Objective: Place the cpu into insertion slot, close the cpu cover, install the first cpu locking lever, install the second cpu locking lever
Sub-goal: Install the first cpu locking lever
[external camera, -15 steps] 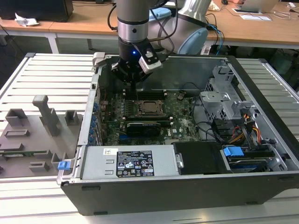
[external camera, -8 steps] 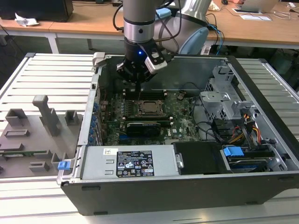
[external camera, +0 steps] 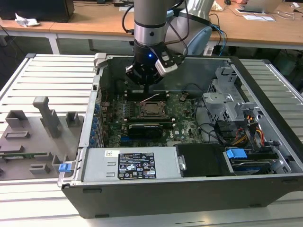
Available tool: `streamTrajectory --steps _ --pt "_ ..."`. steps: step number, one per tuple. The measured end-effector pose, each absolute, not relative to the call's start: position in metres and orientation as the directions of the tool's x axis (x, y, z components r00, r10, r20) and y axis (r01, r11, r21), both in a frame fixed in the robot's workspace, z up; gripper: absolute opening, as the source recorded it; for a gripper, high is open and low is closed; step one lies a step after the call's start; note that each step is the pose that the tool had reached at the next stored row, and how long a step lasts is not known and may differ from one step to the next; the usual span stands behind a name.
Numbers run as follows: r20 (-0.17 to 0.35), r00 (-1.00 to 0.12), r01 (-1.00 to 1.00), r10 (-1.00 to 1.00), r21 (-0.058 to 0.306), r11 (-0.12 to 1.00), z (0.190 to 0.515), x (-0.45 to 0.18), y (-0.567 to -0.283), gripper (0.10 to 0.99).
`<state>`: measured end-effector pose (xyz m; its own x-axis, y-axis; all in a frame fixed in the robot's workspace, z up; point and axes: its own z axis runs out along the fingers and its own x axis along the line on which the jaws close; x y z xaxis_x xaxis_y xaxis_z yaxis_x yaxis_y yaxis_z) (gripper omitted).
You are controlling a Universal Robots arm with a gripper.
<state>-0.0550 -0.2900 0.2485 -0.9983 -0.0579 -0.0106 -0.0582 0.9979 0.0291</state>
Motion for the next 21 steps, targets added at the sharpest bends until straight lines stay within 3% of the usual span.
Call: streamTrajectory --steps 2,21 --pt "-0.013 -0.998 -0.058 -0.058 0.063 0.996 0.247 -0.055 -0.291 0.106" --pt "-0.013 -0.998 -0.069 -0.069 0.062 0.996 0.228 -0.043 -0.290 0.106"
